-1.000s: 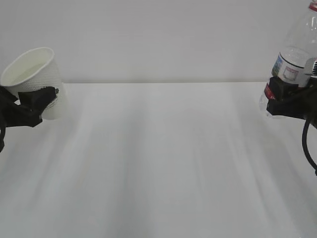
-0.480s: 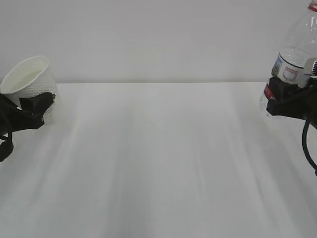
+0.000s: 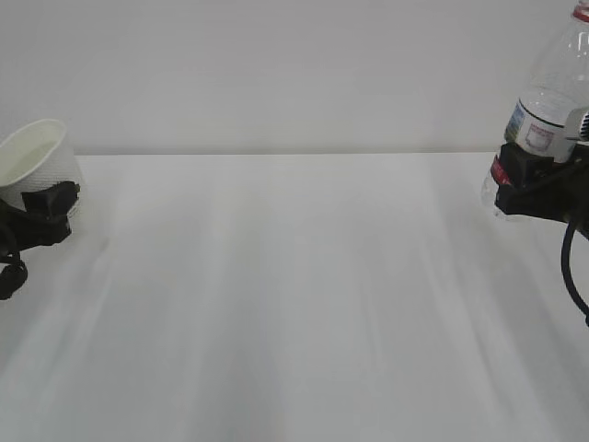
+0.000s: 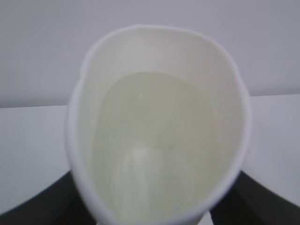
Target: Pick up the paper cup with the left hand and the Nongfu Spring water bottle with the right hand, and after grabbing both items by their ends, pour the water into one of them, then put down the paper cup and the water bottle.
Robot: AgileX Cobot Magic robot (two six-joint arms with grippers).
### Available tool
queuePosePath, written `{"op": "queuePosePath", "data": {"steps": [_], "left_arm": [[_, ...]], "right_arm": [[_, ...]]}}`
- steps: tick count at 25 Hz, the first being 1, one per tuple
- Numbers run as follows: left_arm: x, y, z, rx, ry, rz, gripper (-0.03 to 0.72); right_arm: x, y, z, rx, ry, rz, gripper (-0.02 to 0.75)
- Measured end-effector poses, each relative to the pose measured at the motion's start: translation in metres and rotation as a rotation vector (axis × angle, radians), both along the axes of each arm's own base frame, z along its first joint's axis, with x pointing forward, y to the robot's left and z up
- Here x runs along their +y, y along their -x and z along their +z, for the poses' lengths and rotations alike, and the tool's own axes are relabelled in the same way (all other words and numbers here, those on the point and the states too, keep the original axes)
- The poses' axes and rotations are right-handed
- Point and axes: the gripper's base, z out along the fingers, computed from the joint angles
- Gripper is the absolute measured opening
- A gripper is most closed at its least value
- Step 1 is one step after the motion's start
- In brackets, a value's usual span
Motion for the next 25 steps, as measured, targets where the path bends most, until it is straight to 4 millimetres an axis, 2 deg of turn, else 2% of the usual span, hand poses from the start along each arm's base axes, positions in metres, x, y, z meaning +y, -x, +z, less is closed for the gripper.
{"op": "queuePosePath", "data": {"steps": [6,11,25], "left_arm": [[0.019,-0.009,0.004,-0.027,0.001,0.070,0.468],[0.022,-0.023,0.013,-0.076,0.000,0.078,0.468],[0.022,-0.053,-0.016,-0.038,-0.004,0.071,0.466]], "right_arm": [[0.001,0.000,0.000,0.000,0.003,0.007,0.411],[0.002,0.000,0.000,-0.001,0.012,0.024,0.411],[0.002,0.000,0.000,-0.001,0.014,0.027,0.410]]}}
